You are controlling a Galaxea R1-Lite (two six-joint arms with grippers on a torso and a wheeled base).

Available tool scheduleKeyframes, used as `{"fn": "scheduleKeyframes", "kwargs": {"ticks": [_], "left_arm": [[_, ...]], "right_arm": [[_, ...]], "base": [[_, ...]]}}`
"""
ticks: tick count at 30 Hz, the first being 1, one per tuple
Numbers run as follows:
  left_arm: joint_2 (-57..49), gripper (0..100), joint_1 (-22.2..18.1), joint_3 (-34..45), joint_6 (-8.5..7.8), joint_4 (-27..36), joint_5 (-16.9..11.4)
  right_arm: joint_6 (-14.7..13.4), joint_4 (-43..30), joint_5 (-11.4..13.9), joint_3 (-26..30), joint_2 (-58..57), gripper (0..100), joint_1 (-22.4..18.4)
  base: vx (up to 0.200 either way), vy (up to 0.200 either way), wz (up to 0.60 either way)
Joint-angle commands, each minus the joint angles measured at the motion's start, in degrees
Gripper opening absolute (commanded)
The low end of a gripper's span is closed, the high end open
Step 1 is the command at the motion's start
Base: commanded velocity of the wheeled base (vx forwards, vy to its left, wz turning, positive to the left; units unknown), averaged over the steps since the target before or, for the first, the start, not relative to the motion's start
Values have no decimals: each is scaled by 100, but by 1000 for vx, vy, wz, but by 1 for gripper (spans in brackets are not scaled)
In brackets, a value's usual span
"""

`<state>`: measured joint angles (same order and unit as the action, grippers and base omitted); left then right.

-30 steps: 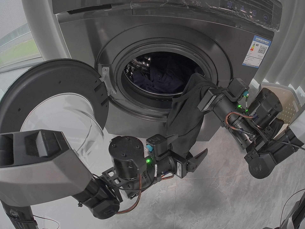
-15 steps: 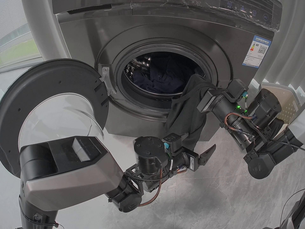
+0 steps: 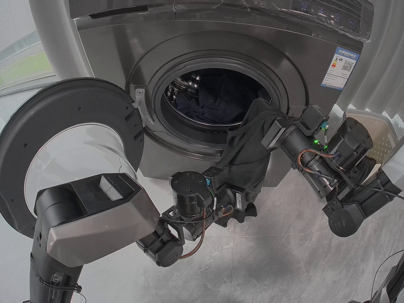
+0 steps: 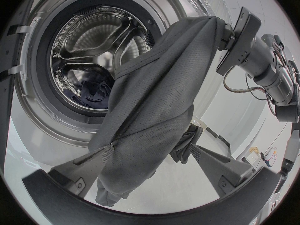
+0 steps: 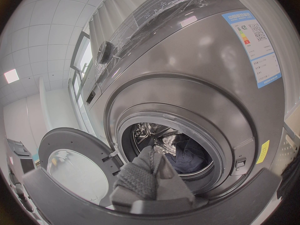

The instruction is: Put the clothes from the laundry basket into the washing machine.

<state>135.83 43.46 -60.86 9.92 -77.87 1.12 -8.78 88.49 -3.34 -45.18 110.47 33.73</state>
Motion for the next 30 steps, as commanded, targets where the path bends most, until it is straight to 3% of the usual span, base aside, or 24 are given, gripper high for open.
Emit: {"fn": "scheduleKeyframes", "kwargs": {"ticks": [1,10,30], "left_arm": [[-100,100,-180,21,-17,44,37],[-162,100,-646,47,-254,53,116],[-294,100,-646,337,-289,-35,195]], "right_arm": [[-1,-7,0,0,-17,0,2],[-1,-7,0,0,-43,0,2],[-1,-7,0,0,-61,0,11]], "base": [[0,0,0],[0,0,0],[0,0,0]]}}
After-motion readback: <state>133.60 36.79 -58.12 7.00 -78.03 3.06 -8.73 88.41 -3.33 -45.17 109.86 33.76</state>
